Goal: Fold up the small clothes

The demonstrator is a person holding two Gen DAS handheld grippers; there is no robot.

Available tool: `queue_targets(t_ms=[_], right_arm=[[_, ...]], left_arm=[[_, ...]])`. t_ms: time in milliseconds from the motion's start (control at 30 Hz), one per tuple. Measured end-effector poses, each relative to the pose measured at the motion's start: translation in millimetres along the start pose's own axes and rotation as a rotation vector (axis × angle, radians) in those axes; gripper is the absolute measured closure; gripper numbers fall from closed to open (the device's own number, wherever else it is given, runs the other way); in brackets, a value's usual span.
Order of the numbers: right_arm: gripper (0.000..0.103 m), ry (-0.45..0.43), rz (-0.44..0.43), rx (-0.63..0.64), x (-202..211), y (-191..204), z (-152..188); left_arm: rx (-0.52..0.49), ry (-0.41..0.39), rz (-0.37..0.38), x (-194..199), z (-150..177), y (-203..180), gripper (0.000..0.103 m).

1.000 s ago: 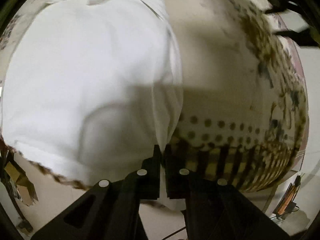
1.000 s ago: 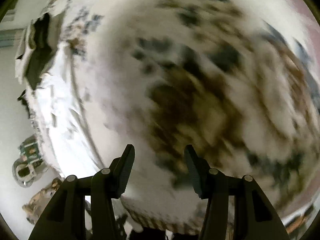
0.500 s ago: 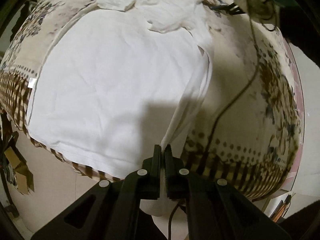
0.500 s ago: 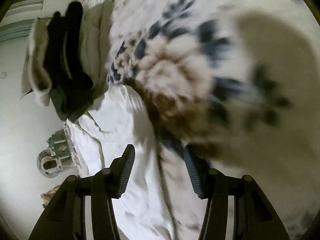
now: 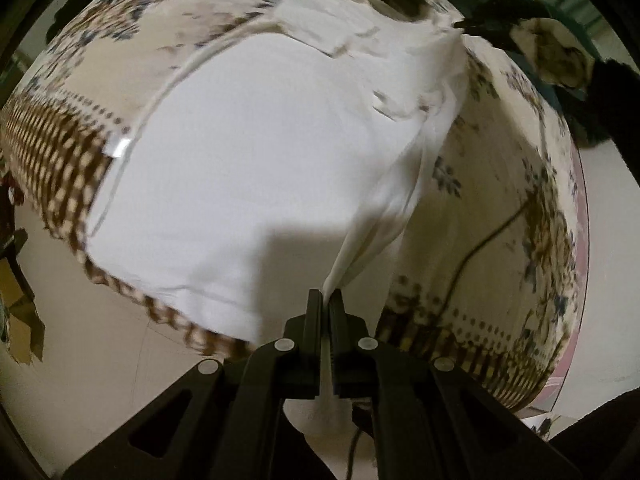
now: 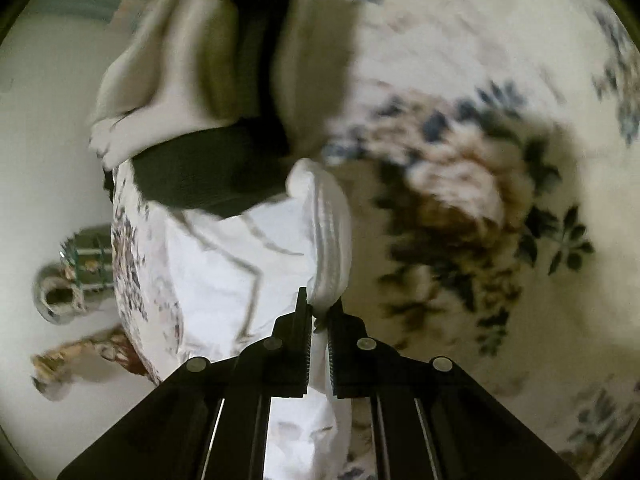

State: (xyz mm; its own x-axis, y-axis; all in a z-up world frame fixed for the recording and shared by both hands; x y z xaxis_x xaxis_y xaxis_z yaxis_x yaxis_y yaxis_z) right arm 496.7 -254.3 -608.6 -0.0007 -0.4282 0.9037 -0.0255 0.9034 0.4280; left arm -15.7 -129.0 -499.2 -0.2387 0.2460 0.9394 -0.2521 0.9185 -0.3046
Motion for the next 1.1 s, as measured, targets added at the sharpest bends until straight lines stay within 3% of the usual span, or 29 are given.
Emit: queue_targets(t_ms=[200, 267, 433, 567, 733, 833, 900, 967, 1033, 1100], right_arm=[[0.096, 0.004, 0.142, 0.115, 3, 125, -4], [0.096, 0.001, 0.191, 0.146, -2, 149, -7], [0.096, 0.006, 0.332, 0.211, -66, 234, -19], [0.096, 0.011, 0.444, 0.236, -124, 272, -26], [0.096, 0.015, 0.534, 0.222, -173, 279, -31], [0.091, 0.079, 0.488, 0.177, -189, 272, -25], [0.075, 0.112, 0.391, 0.128, -184, 265, -12], [0.04, 0.127, 0.289, 0.087, -167, 252, 20], [0.038, 0.133, 0.245, 0.087, -151, 238, 55], [0.038, 0.176, 0.211, 0.093, -136, 212, 120]], left_arm=[[0.059, -0.062, -0.015, 37, -18, 70, 0.102], [0.091, -0.082, -0.017, 44, -25, 95, 0.102], [0.146, -0.132, -0.033, 41, -46, 165, 0.102], [0.192, -0.132, -0.02, 20, -58, 213, 0.102], [0.223, -0.098, 0.034, -9, -64, 248, 0.102], [0.309, -0.061, 0.119, -17, -58, 270, 0.098], [0.357, -0.041, 0.149, -16, -54, 282, 0.097], [0.391, -0.029, 0.166, -14, -50, 298, 0.09], [0.414, -0.022, 0.236, -14, -50, 310, 0.087], [0.409, -0.016, 0.287, -15, -55, 314, 0.086]])
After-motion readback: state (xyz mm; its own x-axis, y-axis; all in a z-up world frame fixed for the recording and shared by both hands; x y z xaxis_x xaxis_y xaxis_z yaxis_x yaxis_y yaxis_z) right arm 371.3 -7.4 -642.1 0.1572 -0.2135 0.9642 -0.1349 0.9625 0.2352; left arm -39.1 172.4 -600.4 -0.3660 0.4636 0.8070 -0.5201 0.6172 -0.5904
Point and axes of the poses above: each gripper's, at about its wrist camera, not at the fingertips, and x roughly against the way its jaws point, y to its left, z to its underside, the point moved 5 cm from there along -x, roughly the way its jaws point, and after that the axes turned 5 degrees about z, right-handed, at the moved point
